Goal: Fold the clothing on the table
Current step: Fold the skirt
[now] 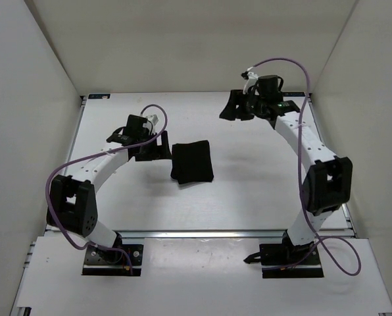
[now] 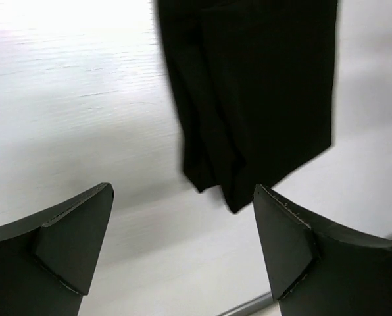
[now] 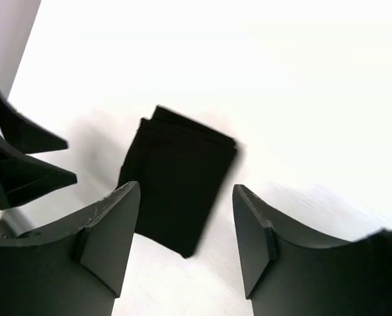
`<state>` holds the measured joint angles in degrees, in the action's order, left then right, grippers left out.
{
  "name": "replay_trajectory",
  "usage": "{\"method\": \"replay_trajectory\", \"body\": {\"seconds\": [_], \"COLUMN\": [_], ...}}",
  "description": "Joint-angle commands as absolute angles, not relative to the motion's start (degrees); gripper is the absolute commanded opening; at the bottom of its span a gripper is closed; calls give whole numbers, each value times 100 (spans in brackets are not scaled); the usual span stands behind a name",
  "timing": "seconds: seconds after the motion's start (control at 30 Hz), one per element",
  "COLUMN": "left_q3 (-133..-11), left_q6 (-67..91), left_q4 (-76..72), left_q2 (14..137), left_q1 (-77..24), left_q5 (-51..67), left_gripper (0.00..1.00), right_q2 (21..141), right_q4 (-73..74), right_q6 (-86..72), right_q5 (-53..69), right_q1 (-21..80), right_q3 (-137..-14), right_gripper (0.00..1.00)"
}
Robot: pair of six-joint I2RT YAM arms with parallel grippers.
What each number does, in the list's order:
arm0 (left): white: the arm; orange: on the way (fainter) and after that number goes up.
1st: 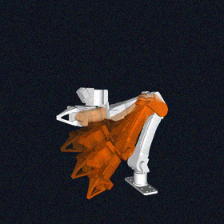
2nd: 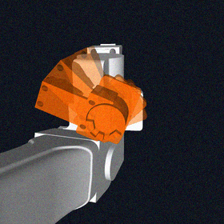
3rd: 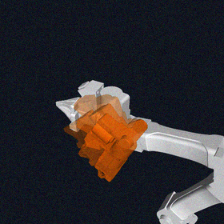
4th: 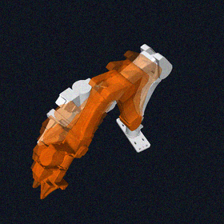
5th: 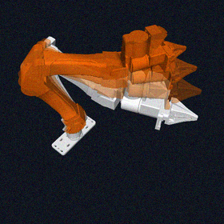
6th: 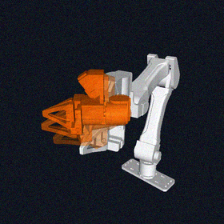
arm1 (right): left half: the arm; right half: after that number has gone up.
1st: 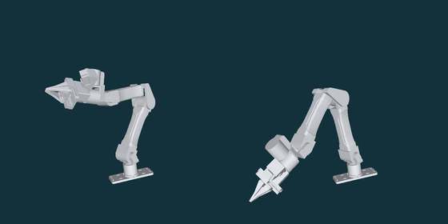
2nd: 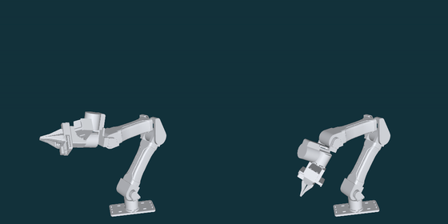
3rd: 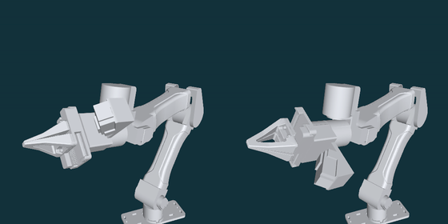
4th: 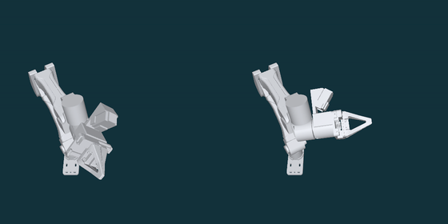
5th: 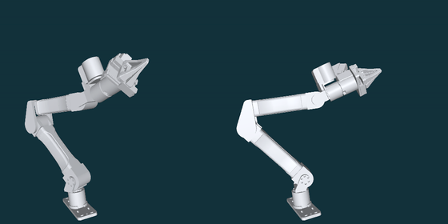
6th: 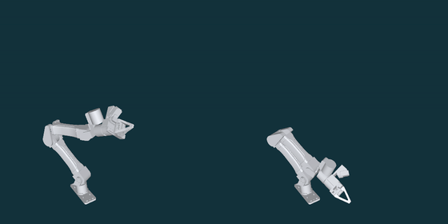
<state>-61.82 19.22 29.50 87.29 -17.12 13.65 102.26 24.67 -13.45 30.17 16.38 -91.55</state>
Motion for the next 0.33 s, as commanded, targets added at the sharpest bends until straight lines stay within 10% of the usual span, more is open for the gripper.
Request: {"method": "replay_trajectory", "body": {"seconds": [0.0, 0.3], "left_q3": [-6346, -5722], "left_q6": [1485, 1608], "left_q4": [3489, 3533], "left_q2": [8552, 8183], "left_q1": [-1767, -1784], "left_q5": [449, 62], "left_gripper": [99, 98], "right_q2": [9880, 9614], "right_q4": [2671, 2584], "right_q6": [-1072, -720], "right_q5": [2365, 1644], "right_q1": [1636, 2091], "right_q3": [-8728, -7637], "right_gripper": [56, 62]}}
